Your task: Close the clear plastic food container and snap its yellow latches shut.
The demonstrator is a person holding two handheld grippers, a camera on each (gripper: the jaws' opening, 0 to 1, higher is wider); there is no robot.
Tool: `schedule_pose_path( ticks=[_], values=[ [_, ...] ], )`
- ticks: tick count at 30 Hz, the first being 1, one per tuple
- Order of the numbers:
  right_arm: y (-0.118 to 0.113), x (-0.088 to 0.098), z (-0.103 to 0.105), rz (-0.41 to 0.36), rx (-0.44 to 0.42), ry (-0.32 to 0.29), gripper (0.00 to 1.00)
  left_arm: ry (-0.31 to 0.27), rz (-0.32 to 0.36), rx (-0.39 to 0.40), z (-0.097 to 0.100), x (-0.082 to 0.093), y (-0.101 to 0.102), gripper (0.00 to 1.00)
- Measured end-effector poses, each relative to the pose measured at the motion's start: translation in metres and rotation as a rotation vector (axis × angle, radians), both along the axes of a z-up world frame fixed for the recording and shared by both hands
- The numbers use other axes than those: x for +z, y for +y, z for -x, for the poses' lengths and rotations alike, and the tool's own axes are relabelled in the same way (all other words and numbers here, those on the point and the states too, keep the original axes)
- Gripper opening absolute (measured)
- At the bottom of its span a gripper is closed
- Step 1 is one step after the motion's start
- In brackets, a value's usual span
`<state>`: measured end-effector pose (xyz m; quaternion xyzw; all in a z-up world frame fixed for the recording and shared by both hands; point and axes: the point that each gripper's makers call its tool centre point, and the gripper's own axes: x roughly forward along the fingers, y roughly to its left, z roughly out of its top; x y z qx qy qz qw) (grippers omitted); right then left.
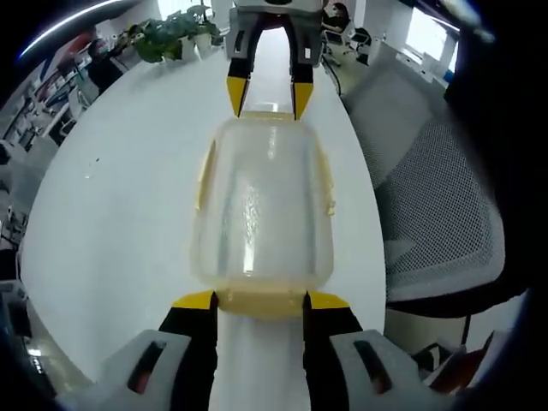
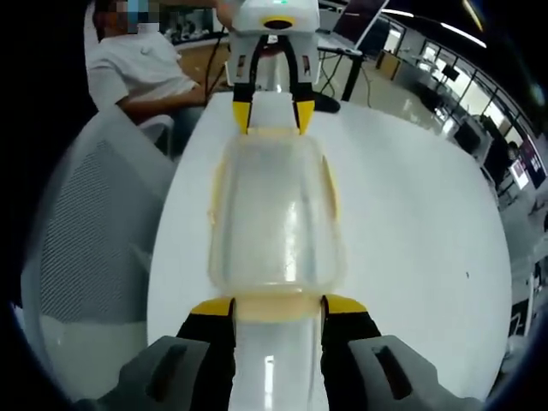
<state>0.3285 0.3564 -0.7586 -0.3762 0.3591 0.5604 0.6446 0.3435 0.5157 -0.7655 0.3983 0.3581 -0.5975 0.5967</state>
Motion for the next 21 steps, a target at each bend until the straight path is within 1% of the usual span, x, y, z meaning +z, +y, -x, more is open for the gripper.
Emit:
schedule_pose_path(
  ticks=[12, 17, 21],
  values=[
    [-0.017, -0.002, 0.002, 0.01, -0.007, 0.015, 0.37, -0.001, -0.002, -0.007, 0.003, 0.001, -0.018, 0.37],
    [-0.024, -0.001, -0.001, 0.008, -0.014, 0.009, 0.37, -0.007, 0.008, -0.007, -0.002, 0.002, -0.024, 0.37],
    [-0.029, -0.004, -0.002, 0.012, -0.02, 0.017, 0.37, -0.007, 0.006, -0.014, -0.003, 0.002, -0.029, 0.37]
  ],
)
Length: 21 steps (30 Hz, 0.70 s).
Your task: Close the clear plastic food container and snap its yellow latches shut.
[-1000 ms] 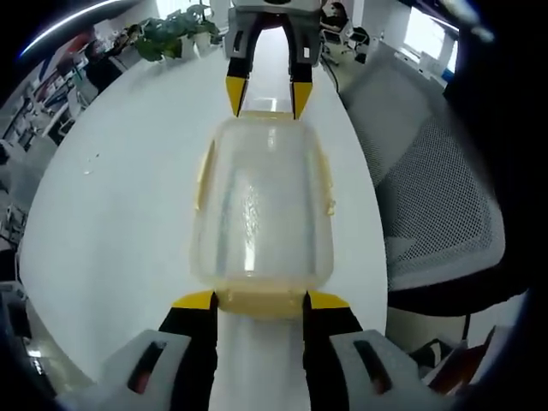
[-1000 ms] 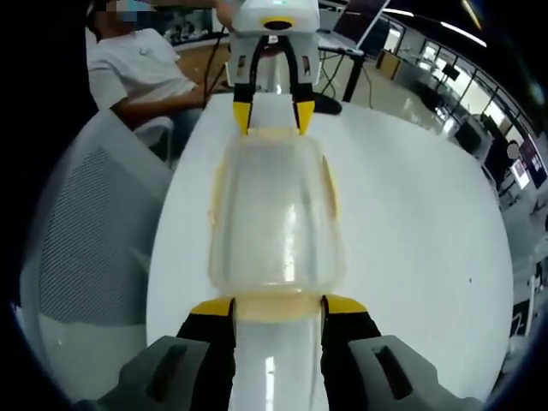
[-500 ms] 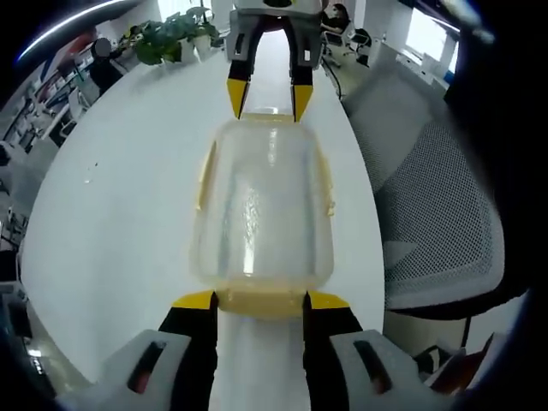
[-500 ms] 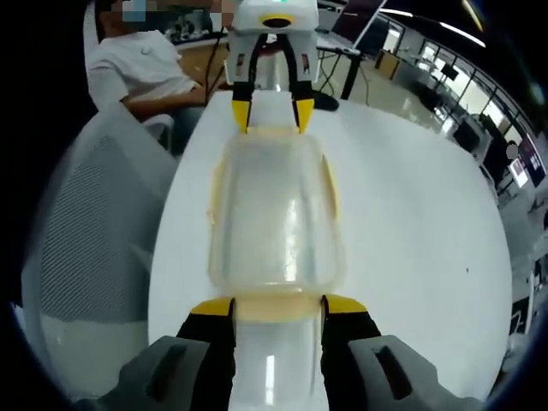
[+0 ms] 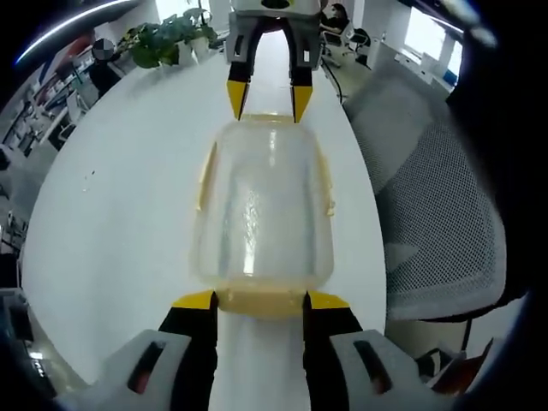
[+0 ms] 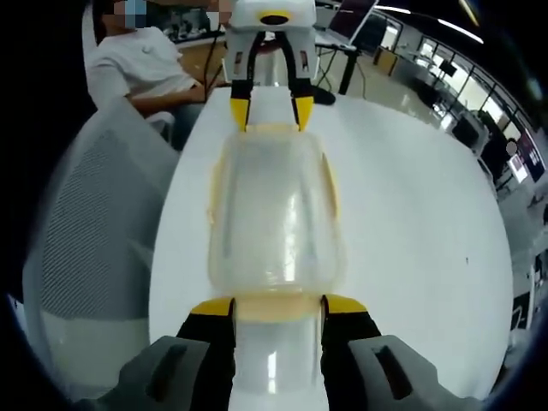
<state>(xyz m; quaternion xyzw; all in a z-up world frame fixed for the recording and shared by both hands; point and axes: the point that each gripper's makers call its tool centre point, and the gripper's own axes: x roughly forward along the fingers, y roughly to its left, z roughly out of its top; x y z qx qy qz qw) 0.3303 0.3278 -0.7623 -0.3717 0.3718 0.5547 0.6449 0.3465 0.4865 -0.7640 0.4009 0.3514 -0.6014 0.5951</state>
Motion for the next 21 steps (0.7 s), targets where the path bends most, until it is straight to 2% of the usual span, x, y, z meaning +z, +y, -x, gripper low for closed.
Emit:
schedule_pose_path(
  ticks=[21],
  values=[
    [-0.018, -0.004, 0.005, 0.002, -0.017, 0.005, 0.37, 0.007, 0.001, -0.015, 0.002, -0.002, -0.017, 0.37]
  ],
)
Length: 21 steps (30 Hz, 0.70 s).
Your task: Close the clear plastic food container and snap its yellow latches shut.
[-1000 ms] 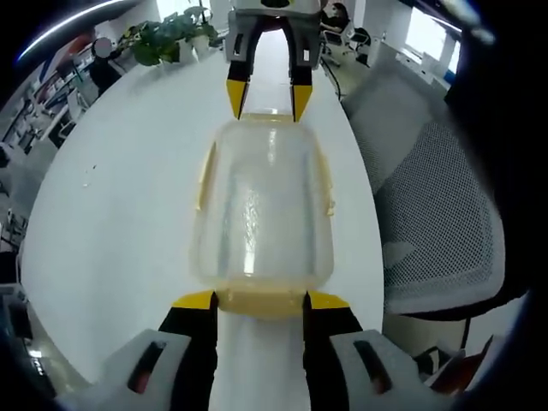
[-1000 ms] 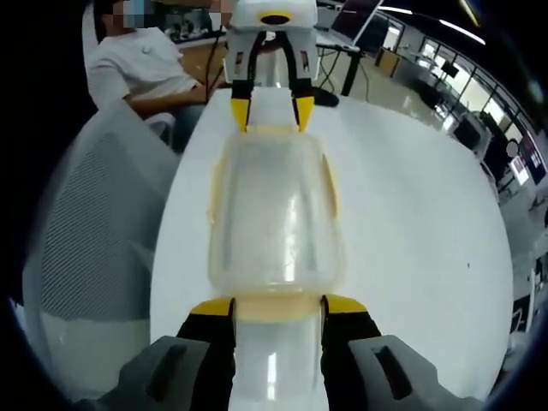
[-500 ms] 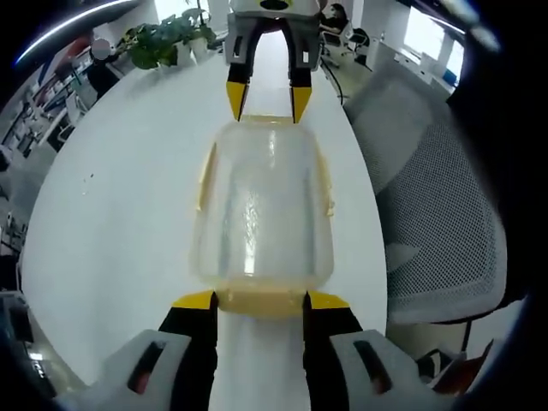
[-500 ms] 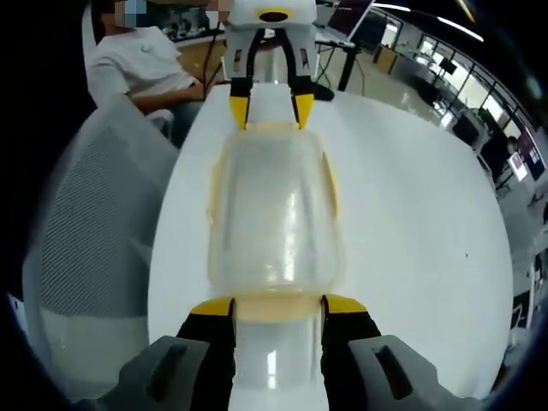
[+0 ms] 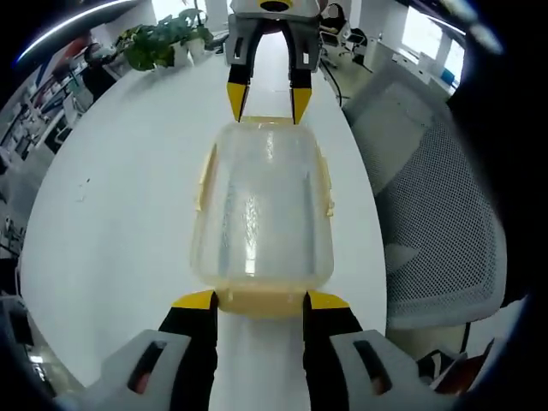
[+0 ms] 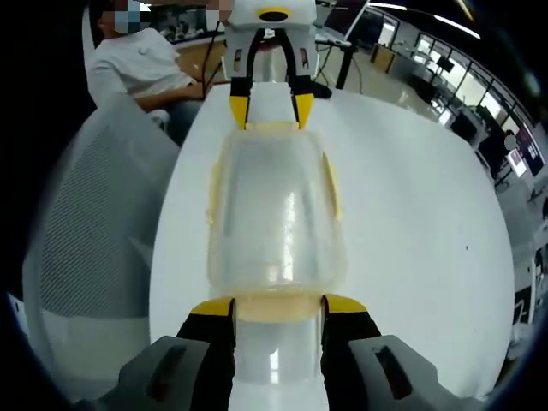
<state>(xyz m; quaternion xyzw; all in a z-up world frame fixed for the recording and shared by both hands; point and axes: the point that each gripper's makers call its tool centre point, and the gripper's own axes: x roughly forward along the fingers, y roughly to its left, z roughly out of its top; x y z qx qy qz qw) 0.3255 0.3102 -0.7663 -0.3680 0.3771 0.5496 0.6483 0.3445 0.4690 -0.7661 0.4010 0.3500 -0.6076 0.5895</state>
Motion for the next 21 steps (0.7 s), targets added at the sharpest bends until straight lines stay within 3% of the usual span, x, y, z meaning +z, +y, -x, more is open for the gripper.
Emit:
schedule_pose_path(
  ticks=[16, 21],
  values=[
    [-0.021, -0.002, 0.005, 0.004, -0.019, 0.004, 0.37, 0.006, 0.007, -0.012, 0.003, -0.002, -0.021, 0.37],
    [-0.029, -0.001, 0.001, 0.006, -0.067, 0.013, 0.35, 0.03, 0.009, 0.015, 0.005, -0.003, -0.025, 0.37]
  ],
)
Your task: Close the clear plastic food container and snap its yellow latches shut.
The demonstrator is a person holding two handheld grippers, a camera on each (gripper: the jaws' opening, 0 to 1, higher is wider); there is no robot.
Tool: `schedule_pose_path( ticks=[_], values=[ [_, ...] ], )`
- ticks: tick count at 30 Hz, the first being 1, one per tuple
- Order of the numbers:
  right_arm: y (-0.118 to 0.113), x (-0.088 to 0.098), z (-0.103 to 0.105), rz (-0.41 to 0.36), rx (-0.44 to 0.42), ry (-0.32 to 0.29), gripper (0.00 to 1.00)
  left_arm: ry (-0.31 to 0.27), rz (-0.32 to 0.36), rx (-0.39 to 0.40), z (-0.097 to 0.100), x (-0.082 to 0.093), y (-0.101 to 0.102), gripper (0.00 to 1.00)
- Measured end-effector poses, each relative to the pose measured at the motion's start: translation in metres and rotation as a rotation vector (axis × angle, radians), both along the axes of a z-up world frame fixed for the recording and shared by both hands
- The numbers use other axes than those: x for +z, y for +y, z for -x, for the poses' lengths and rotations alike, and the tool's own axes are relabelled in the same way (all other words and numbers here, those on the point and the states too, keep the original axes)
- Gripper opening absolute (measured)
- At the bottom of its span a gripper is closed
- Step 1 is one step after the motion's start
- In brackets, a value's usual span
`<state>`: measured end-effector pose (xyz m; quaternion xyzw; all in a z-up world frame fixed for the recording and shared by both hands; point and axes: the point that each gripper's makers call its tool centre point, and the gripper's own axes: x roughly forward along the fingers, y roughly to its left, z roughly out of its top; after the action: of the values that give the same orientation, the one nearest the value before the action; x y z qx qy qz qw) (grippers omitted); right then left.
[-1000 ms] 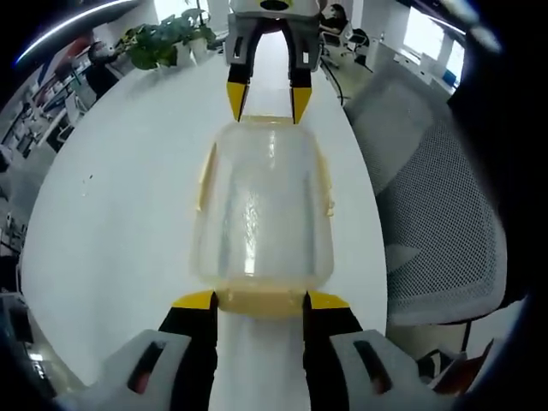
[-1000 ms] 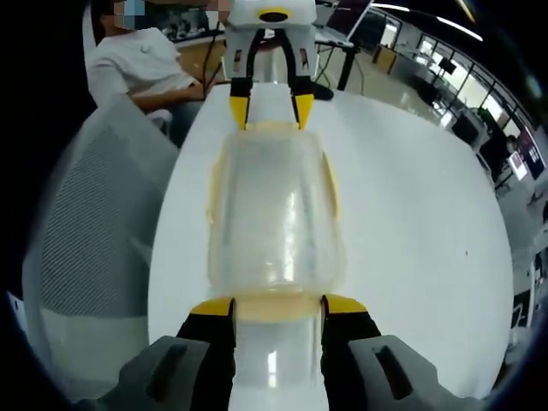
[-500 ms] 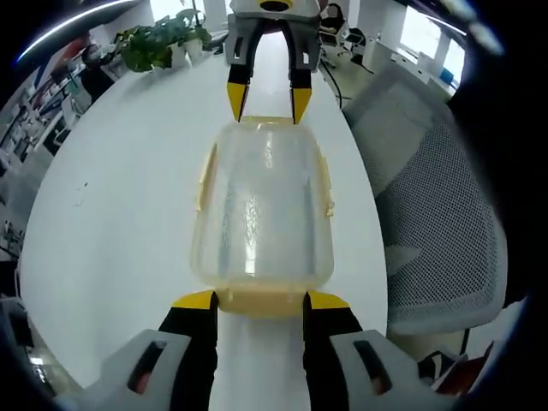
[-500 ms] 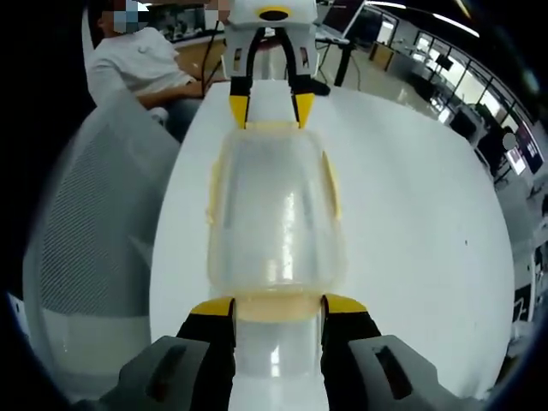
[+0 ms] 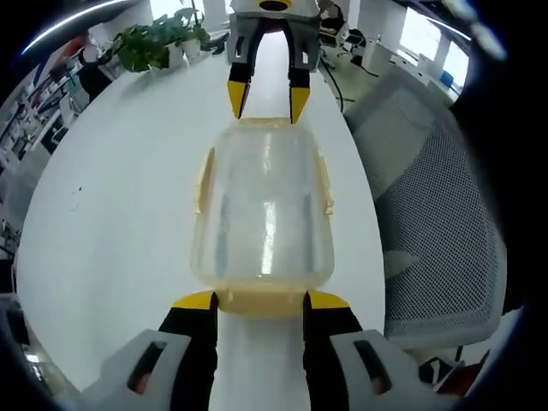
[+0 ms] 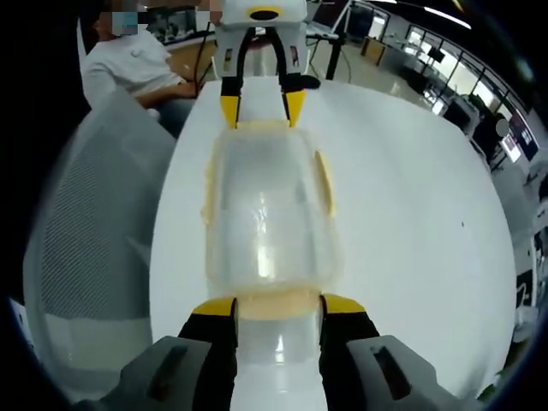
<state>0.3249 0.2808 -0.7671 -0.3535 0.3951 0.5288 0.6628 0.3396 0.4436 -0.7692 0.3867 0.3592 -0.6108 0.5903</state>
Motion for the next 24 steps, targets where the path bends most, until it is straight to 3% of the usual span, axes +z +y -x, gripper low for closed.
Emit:
schedule_pose_path(
  ticks=[1, 24],
  values=[
    [-0.001, 0.0, 0.001, -0.004, 0.015, 0.002, 0.35, -0.025, 0.016, -0.03, -0.002, 0.002, -0.003, 0.37],
    [-0.022, -0.005, 0.008, 0.023, 0.004, -0.019, 0.35, -0.056, 0.034, -0.055, 0.003, 0.001, -0.025, 0.37]
  ],
)
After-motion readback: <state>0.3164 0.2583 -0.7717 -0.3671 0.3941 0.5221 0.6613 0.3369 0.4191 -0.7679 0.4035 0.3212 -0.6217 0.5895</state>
